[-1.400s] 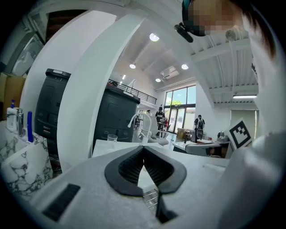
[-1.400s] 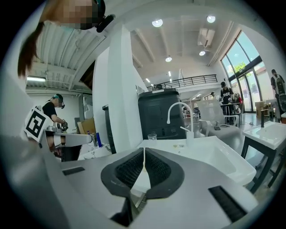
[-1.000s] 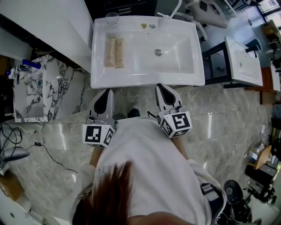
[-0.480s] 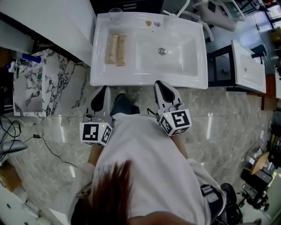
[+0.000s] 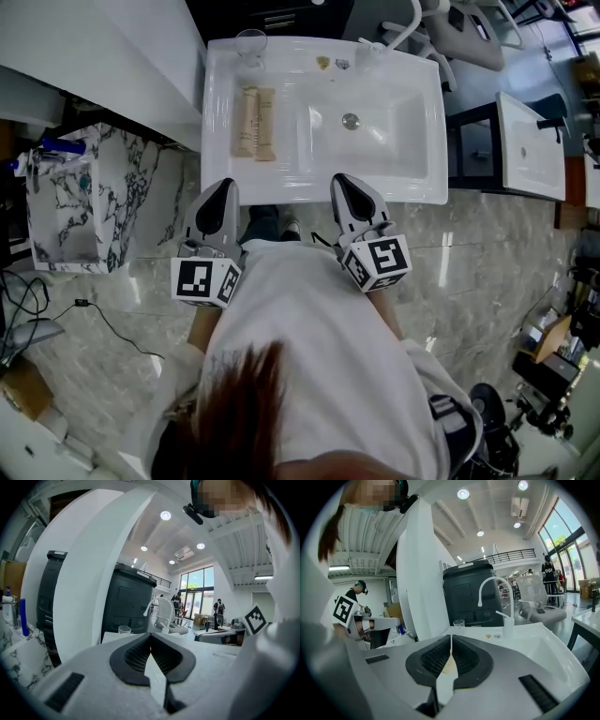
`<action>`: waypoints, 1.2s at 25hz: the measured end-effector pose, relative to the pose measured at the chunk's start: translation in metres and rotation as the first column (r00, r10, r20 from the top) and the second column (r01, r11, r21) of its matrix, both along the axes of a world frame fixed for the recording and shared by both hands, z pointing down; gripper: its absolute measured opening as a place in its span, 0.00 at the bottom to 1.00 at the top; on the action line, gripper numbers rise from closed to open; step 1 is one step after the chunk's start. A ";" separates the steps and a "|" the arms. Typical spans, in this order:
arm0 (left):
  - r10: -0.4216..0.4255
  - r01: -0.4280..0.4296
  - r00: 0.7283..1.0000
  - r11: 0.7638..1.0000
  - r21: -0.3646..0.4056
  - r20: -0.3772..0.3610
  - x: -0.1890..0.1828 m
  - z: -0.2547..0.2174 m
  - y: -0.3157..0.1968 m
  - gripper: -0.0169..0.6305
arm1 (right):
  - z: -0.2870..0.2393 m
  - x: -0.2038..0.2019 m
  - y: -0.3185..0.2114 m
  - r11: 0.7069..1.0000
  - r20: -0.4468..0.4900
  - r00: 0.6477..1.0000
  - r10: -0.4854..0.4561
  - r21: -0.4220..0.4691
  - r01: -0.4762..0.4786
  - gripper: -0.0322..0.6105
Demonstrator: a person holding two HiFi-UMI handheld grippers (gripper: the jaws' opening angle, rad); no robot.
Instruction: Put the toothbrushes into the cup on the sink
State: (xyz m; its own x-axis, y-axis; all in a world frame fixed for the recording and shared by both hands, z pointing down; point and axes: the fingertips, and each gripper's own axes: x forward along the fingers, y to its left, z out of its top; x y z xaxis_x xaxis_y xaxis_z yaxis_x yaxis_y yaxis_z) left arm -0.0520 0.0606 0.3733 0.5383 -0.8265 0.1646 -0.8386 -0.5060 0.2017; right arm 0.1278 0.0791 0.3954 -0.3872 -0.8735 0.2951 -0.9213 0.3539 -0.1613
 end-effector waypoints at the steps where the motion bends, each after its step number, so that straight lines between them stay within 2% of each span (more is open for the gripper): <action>1: 0.007 -0.007 1.000 1.000 0.000 -0.003 -0.001 -0.001 -0.008 0.05 | -0.001 -0.001 -0.006 1.000 -0.002 1.000 0.004 -0.002 -0.004 0.08; 9: 0.049 -0.049 0.999 0.999 -0.021 -0.008 -0.012 0.006 -0.057 0.05 | 0.001 -0.006 -0.050 0.998 -0.029 0.998 0.063 -0.025 -0.063 0.08; 15: 0.092 -0.090 0.995 0.994 -0.061 0.032 -0.018 0.022 -0.083 0.05 | 0.007 -0.012 -0.074 0.994 -0.042 0.995 0.096 -0.042 -0.098 0.08; 22: 0.116 -0.114 0.993 0.989 -0.091 0.023 -0.024 0.030 -0.097 0.05 | 0.011 -0.022 -0.087 0.990 -0.040 0.990 0.134 -0.041 -0.136 0.08; 30: 0.109 -0.108 0.994 0.990 -0.088 0.010 -0.021 0.030 -0.100 0.05 | 0.011 -0.025 -0.090 0.992 -0.042 0.992 0.117 -0.046 -0.119 0.08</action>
State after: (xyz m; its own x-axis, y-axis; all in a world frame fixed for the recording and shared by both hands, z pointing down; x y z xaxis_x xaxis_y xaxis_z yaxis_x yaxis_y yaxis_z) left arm -0.0734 -0.0391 0.4030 0.6211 -0.7455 0.2418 -0.7829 -0.5752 0.2373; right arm 0.1032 -0.0112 0.4067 -0.2698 -0.8967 0.3510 -0.9620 0.2352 -0.1385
